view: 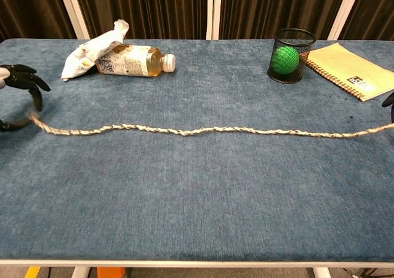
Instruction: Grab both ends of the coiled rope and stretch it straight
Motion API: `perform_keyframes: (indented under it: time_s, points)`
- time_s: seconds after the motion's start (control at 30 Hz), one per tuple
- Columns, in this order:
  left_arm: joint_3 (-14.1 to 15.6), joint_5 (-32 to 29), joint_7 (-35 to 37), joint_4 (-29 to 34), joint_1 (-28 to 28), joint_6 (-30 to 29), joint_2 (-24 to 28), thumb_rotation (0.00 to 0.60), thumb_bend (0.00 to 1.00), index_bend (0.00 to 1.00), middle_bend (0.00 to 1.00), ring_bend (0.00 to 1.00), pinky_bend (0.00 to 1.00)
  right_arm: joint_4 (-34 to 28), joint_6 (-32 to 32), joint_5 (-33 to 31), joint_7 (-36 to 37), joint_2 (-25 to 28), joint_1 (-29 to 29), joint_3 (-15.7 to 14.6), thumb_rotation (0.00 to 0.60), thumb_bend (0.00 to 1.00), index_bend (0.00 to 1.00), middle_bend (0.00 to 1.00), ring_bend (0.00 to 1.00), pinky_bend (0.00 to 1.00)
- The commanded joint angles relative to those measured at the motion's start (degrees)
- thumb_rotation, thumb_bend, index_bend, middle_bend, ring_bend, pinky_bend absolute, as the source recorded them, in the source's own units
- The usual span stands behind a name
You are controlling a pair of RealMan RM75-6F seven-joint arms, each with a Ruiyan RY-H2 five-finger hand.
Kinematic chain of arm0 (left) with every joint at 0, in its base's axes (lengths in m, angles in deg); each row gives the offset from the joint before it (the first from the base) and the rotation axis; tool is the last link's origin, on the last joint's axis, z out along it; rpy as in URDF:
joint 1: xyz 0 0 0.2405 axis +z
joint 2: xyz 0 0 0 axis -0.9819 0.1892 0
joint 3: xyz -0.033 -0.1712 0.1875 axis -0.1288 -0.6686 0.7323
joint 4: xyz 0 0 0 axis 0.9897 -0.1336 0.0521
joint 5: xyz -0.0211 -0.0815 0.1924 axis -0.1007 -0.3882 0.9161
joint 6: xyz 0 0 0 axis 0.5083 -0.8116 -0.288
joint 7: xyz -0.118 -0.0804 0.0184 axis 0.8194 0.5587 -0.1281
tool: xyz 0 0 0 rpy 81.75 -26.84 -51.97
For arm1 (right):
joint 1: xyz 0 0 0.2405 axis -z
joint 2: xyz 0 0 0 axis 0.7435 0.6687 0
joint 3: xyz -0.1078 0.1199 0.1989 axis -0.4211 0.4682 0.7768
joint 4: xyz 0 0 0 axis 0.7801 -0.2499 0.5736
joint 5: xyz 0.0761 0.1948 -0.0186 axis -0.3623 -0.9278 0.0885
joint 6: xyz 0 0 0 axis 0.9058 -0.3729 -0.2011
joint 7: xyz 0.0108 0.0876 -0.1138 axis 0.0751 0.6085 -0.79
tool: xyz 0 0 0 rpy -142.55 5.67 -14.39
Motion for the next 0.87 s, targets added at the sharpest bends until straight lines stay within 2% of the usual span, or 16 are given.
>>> perform_keyframes:
  time_s: [0.03, 0.1, 0.23, 0.47, 0.67, 0.87]
  points:
    - [-0.14, -0.27, -0.47, 0.44, 0.2, 0.17, 0.05, 0.6, 0.21, 0.24, 0.14, 0.01, 0.03, -0.72, -0.21, -0.13, -0.45, 0.09, 0.27, -0.07, 0.6, 0.33, 0.12, 0.15, 0.0, 0.0]
    - [-0.5, -0.37, -0.56, 1.55, 0.59, -0.64, 0.68, 0.6, 0.2, 0.21, 0.13, 0.01, 0.03, -1.81, 0.73, -0.04, -0.78, 0.74, 0.81, 0.15, 0.6, 0.32, 0.06, 0.13, 0.0, 0.0]
    - [-1.78, -0.88, -0.47, 5.21, 2.38, -4.47, 3.44, 0.6, 0.2, 0.2, 0.13, 0.01, 0.03, -5.14, 4.41, 0.97, -1.8, 3.93, 2.44, 0.62, 0.6, 0.32, 0.05, 0.12, 0.0, 0.0]
    - [-3.26, -3.07, -2.79, 15.02, 9.43, -14.92, 11.58, 0.6, 0.16, 0.2, 0.13, 0.01, 0.03, -13.4, 12.89, 5.31, -0.09, 14.14, 7.0, 0.34, 0.6, 0.28, 0.05, 0.12, 0.0, 0.0]
    - [-1.92, -3.83, -6.93, 22.53, 16.07, -22.41, 16.29, 0.6, 0.15, 0.2, 0.13, 0.01, 0.03, -17.7, 17.2, 9.08, 1.59, 21.08, 10.55, -1.61, 0.6, 0.28, 0.05, 0.11, 0.0, 0.0]
    - [0.55, -2.04, -10.6, 28.23, 21.2, -27.71, 18.0, 0.6, 0.14, 0.21, 0.13, 0.01, 0.03, -18.13, 20.79, 11.98, 3.09, 22.6, 13.41, -3.06, 0.6, 0.28, 0.05, 0.11, 0.0, 0.0]
